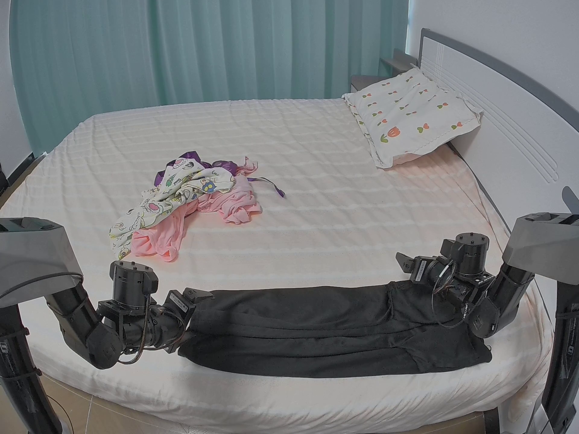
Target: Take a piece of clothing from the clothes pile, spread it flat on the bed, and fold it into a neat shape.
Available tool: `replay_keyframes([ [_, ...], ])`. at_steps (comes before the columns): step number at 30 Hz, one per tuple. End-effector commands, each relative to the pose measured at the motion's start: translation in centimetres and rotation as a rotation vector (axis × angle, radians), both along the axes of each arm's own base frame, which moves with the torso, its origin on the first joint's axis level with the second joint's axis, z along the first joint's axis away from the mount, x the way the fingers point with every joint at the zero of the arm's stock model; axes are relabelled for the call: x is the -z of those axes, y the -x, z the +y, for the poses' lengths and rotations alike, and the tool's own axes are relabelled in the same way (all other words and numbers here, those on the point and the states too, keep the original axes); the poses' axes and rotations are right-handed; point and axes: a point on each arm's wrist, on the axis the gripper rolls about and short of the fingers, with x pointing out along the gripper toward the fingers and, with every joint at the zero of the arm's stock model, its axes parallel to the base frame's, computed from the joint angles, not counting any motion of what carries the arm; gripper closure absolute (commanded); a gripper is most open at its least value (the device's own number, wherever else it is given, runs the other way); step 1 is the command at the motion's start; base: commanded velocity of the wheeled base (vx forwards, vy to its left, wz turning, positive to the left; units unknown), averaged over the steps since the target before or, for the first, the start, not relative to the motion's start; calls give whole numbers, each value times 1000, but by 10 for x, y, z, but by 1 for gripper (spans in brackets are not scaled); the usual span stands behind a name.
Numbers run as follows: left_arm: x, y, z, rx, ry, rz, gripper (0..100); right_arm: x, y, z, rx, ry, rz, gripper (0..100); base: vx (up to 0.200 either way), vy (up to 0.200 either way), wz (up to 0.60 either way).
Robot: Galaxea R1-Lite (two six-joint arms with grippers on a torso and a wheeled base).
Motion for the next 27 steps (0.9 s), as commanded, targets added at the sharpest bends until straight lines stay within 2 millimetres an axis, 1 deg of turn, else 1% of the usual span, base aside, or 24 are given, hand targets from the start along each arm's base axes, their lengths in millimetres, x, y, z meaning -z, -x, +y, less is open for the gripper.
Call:
replay_keyframes([
  [1,0,0,0,1,0,1,0,6,4,-24,29,-57,61,0,0,0,0],
  [2,0,0,0,1,0,1,0,6,3,-25,31,-60,63,0,0,0,0],
  [4,0,0,0,1,1,-1,0,9,5,-35,31,-125,127,0,0,0,0],
  [8,0,0,0,1,0,1,0,13,6,-40,17,-180,185,0,0,0,0],
  [11,0,0,0,1,0,1,0,15,5,-45,24,-189,202,0,0,0,0],
  [19,0,0,0,1,1,-1,0,19,6,-46,18,-192,223,0,0,0,0],
  [20,0,0,0,1,1,-1,0,19,7,-46,19,-191,227,100,0,0,0],
  [27,0,0,0,1,0,1,0,23,7,-45,11,-197,264,100,0,0,0],
])
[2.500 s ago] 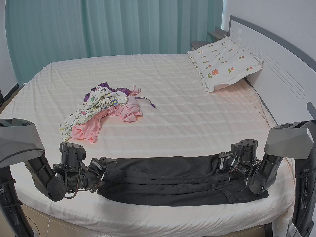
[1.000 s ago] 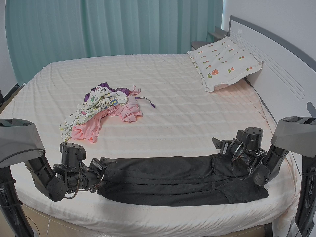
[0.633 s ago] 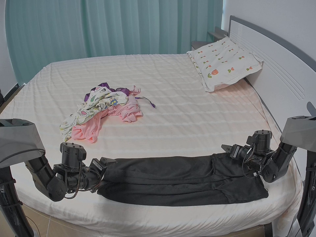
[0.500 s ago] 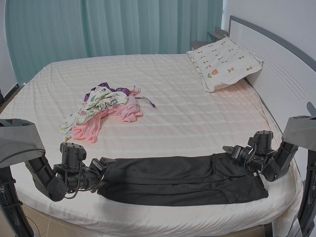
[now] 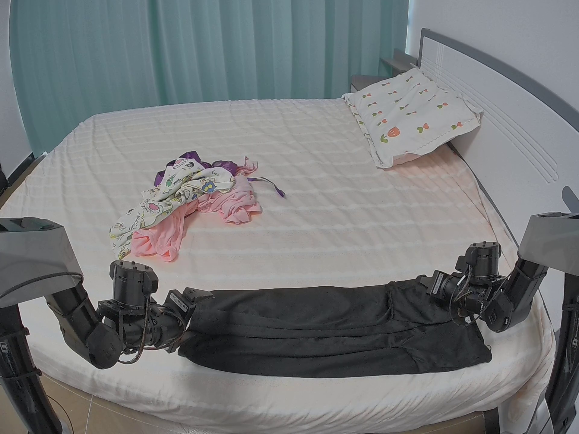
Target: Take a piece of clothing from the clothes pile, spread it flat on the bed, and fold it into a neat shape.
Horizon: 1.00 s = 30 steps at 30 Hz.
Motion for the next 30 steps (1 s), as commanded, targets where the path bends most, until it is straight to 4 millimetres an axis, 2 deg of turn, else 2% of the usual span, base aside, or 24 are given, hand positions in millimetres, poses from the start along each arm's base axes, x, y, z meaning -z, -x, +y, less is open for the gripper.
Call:
replay_keyframes([
  [1,1,0,0,0,0,2,0,-1,-2,0,15,-28,3,100,0,0,0],
  [11,1,0,0,2,0,2,0,-9,-7,-8,74,-91,-27,100,0,0,0],
  [29,1,0,-1,2,-1,2,0,-7,-8,-20,116,-90,-24,100,0,0,0],
  [30,1,0,-1,2,-1,2,0,-6,-7,-19,115,-89,-21,0,0,0,0],
])
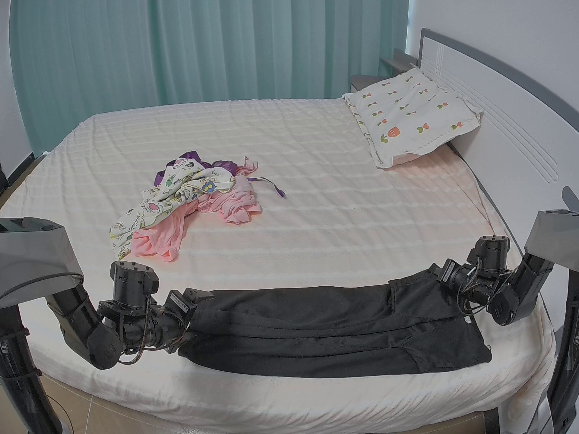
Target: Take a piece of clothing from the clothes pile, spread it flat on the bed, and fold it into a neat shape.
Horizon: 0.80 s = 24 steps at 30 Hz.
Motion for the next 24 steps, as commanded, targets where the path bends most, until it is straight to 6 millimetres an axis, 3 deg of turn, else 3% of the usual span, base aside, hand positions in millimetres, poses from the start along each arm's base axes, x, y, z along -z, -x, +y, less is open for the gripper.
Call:
replay_keyframes([
  [1,0,0,0,0,0,1,0,2,2,2,-7,0,11,0,0,0,0],
  [8,-1,-1,0,-4,5,-2,0,-17,3,-10,28,-1,-39,0,0,0,0],
  [13,-3,-1,2,-13,11,-6,0,-31,23,-15,74,-26,-32,0,0,0,0],
  [14,-3,-1,2,-16,11,-10,0,-34,36,-16,114,-51,-13,0,0,0,0],
  [21,-25,1,2,-45,50,-75,0,-32,65,-19,280,-131,46,0,0,0,0],
  [24,-26,-2,2,-71,30,-88,0,-30,78,-21,305,-160,77,0,0,0,0],
])
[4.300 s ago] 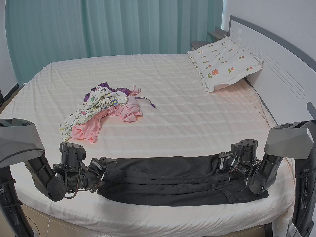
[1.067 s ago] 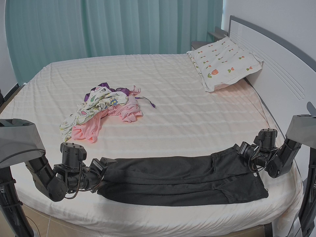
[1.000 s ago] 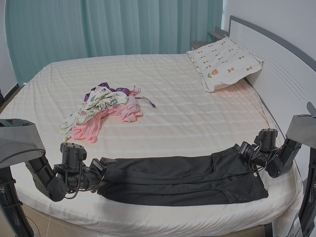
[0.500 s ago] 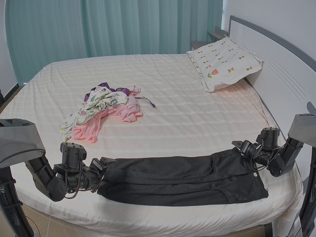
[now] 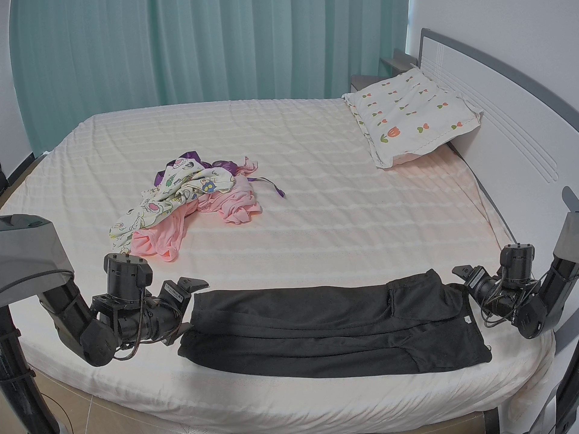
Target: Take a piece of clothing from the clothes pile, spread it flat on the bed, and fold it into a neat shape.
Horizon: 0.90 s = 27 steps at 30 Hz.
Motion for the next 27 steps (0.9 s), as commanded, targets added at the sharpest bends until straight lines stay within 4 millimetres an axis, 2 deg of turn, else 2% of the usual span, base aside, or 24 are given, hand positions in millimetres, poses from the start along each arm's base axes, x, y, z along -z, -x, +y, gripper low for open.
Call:
replay_keyframes([
  [1,-12,-2,0,-42,-14,-53,0,-5,23,-3,41,-44,19,0,0,0,0],
  [3,-15,-6,2,-89,-49,-83,0,-2,27,-3,61,-77,37,0,0,0,0],
  [8,-15,-6,4,-78,-101,-89,0,0,32,-4,68,-84,55,0,0,0,0],
  [14,1,1,-13,-10,-143,9,0,6,38,-4,72,-86,91,0,0,0,0],
  [21,7,14,-28,41,-199,99,0,8,42,-1,62,-86,107,0,0,0,0],
  [27,11,5,-34,10,-233,100,0,7,42,0,59,-86,106,0,0,0,0],
])
